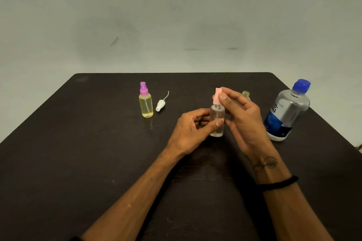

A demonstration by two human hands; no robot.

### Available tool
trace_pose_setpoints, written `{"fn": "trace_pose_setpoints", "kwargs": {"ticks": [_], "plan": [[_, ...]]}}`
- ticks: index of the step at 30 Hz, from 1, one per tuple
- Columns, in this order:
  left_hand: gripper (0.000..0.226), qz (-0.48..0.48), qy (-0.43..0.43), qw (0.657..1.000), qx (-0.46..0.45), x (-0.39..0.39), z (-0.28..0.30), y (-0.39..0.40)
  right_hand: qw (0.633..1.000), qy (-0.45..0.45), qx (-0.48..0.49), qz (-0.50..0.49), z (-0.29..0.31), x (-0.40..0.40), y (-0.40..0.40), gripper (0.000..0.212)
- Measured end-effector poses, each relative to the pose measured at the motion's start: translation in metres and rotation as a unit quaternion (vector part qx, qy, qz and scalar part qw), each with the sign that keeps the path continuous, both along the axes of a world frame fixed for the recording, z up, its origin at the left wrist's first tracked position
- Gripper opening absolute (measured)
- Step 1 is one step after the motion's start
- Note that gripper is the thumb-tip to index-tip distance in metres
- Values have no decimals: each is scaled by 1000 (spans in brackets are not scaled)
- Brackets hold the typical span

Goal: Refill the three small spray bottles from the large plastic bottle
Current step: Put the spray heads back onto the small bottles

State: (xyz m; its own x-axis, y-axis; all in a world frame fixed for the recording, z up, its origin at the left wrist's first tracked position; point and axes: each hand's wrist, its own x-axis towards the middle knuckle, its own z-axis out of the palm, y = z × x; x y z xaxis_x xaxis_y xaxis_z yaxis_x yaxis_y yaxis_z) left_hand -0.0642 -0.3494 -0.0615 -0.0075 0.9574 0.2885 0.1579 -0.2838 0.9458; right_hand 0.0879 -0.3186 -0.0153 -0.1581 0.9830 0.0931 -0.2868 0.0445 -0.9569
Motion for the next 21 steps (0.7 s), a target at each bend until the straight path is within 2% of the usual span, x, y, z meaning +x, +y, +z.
{"fn": "trace_pose_setpoints", "kwargs": {"ticks": [4, 9, 15, 17, 21], "plan": [[32, 2, -2, 1000, 0, 0, 1, -1, 999, 14, -30, 33, 2, -1, 0, 36], [32, -3, -13, 1000, -1, 0, 4, -2, 997, 22, -46, 61, 5, 1, -2, 33], [33, -6, -16, 1000, 2, -1, 3, -2, 999, 14, -22, 41, 1, 2, 0, 27], [33, -3, -19, 1000, 4, -1, 3, -2, 999, 13, -13, 28, 0, 2, 1, 28], [30, -9, -21, 1000, 3, -1, 3, -1, 1000, -16, 12, 9, -1, 2, 0, 44]]}}
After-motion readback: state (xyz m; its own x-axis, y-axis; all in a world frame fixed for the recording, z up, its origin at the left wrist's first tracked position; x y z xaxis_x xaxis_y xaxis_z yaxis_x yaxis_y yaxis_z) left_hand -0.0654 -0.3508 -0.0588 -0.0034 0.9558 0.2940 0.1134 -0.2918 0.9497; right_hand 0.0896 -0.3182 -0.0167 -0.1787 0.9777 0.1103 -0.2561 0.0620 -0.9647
